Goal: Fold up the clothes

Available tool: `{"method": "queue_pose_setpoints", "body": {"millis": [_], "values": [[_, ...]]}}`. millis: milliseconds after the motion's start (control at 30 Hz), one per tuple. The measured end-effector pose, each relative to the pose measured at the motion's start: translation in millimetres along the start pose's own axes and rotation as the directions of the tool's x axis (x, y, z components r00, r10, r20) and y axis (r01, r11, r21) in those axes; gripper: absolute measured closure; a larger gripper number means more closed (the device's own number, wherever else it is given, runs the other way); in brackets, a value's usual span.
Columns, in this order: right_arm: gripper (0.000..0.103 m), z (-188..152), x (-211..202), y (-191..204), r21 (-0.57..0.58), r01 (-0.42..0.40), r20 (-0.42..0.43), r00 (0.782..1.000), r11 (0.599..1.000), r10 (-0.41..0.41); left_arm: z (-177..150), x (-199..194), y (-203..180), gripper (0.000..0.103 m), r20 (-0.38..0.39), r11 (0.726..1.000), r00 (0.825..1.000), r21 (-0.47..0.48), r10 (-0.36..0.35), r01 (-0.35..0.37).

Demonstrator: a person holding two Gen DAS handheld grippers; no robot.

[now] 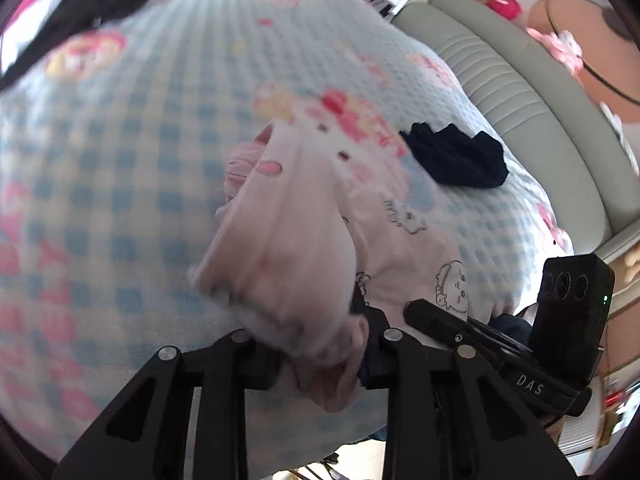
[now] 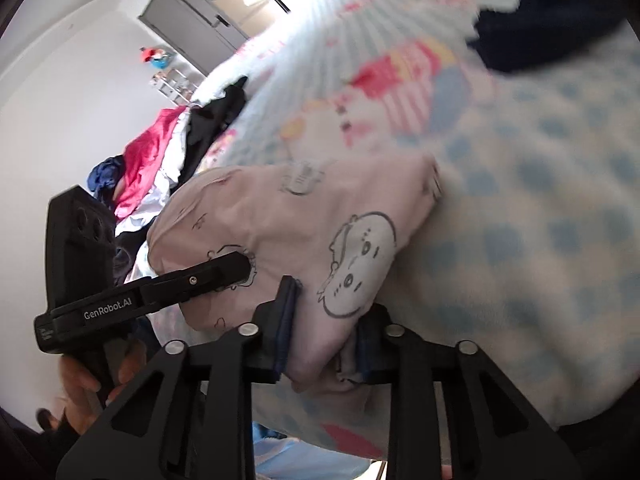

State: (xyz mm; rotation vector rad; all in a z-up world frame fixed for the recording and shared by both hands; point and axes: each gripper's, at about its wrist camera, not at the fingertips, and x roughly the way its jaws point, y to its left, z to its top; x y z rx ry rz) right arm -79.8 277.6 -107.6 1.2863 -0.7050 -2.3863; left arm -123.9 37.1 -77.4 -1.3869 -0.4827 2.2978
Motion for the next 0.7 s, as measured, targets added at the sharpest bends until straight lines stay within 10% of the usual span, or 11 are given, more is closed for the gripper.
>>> {"method": "queue_pose_setpoints", "body": {"millis": [700], "values": [[0.081, 91, -119, -46, 0.005, 0.060, 0.174, 0.983, 0.998, -0.060, 66, 19, -144, 0.076, 0.057, 0.977, 0.994, 0.194, -0.098, 0.086]]}}
